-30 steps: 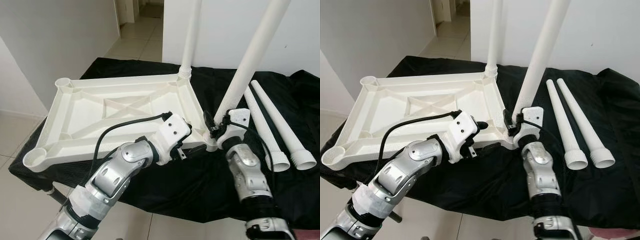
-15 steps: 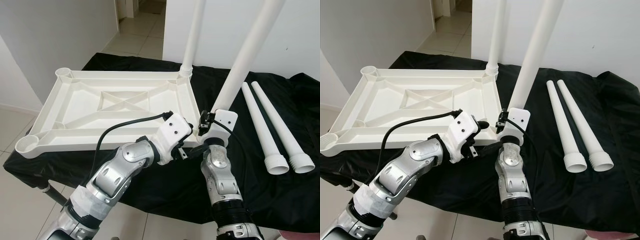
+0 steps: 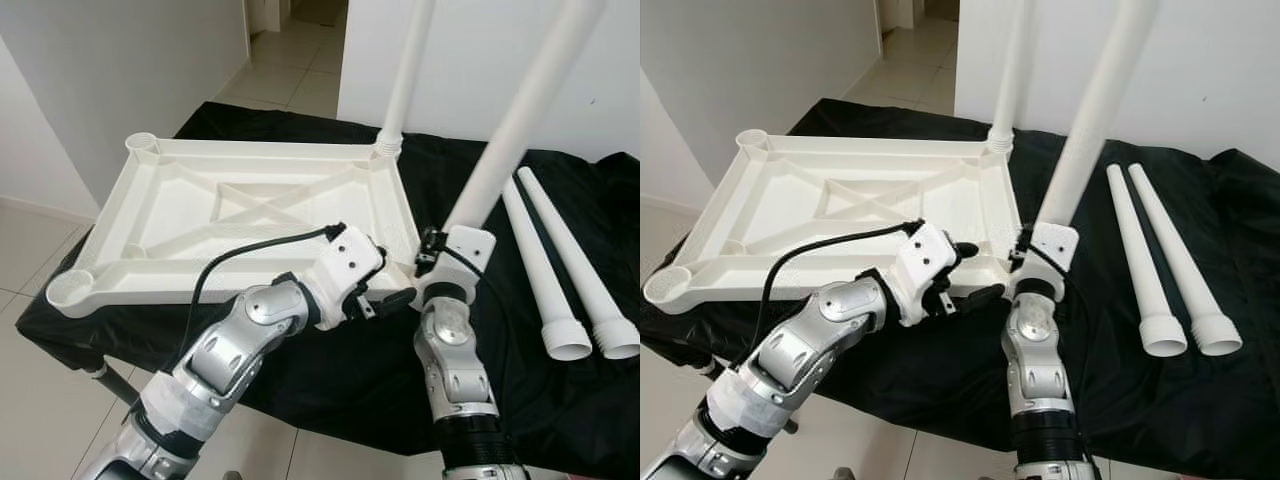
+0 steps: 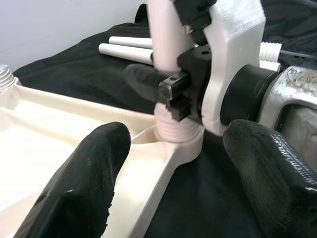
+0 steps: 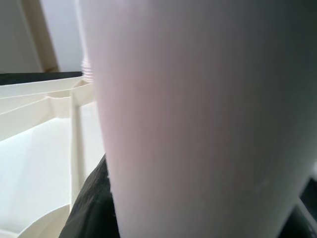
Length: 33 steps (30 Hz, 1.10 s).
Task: Building children table
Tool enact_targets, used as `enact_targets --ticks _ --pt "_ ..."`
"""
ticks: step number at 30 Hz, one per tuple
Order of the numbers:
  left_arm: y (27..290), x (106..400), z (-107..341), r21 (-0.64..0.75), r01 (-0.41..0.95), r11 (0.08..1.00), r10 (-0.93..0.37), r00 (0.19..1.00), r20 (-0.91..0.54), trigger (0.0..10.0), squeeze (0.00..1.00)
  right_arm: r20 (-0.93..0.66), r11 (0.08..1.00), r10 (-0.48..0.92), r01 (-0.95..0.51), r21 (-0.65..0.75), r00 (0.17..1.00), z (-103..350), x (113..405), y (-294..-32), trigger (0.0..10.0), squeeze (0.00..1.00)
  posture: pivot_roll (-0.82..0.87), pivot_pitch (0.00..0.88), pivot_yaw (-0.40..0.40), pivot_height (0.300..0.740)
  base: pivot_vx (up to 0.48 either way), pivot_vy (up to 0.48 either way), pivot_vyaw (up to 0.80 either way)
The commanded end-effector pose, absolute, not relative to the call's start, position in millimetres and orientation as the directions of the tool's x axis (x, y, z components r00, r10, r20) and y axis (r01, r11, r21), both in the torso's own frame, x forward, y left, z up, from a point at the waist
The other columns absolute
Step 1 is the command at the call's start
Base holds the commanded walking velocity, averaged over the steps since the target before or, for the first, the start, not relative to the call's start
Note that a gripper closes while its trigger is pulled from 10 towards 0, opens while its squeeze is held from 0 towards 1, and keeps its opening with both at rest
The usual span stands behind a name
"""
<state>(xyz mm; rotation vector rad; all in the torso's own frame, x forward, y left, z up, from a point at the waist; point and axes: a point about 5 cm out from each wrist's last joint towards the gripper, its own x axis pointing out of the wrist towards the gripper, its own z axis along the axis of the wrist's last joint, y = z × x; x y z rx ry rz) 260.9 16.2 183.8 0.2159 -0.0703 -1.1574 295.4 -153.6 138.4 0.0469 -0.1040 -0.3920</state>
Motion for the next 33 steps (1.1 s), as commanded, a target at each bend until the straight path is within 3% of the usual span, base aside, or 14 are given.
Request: enact_targets --ticks 1,9,10,11,18,20,33 --pt "18 258 183 0.209 0.913 0.351 -0.926 0.371 -0.066 10.0 0.0 -0.007 0.899 -0.436 0.436 0.029 0.9 115 283 -162 10.0 0.0 -0.05 0.0 -0.034 0.74 0.0 0.0 0.0" --pt "20 256 178 0.215 0.924 0.317 -0.936 0.341 -0.088 10.0 0.0 -0.003 0.901 -0.432 0.432 0.027 0.902 115 280 -162 10.0 0.0 -0.07 0.0 -0.025 0.74 0.0 0.0 0.0" --pt "21 256 178 0.22 0.925 0.31 -0.937 0.337 -0.094 10.0 0.0 0.019 0.915 -0.402 0.401 0.05 0.915 117 280 -161 10.0 0.83 -0.07 0.0 -0.025 0.74 0.0 0.0 0.0" --pt "21 256 178 0.221 0.925 0.31 -0.937 0.337 -0.093 10.0 0.0 0.057 0.931 -0.361 0.357 0.07 0.931 122 281 -160 10.0 1.0 -0.07 0.0 -0.026 0.74 0.0 0.0 0.0" --pt "20 257 178 0.22 0.924 0.311 -0.937 0.337 -0.091 10.0 0.0 0.109 0.952 -0.303 0.294 0.091 0.947 128 281 -159 10.0 1.0 -0.07 0.0 -0.026 0.74 0.0 0.0 0.0" --pt "19 255 178 0.215 0.926 0.31 -0.938 0.335 -0.089 10.0 0.0 0.176 0.976 -0.214 0.201 0.087 0.961 139 287 -171 10.0 0.0 -0.07 0.0 -0.024 0.74 0.0 0.0 0.0" --pt "17 254 179 0.212 0.93 0.301 -0.941 0.325 -0.09 10.0 0.0 0.231 0.988 0.156 -0.156 -0.017 0.96 155 302 -196 10.0 0.0 -0.08 0.0 -0.004 0.74 0.0 0.0 0.0"
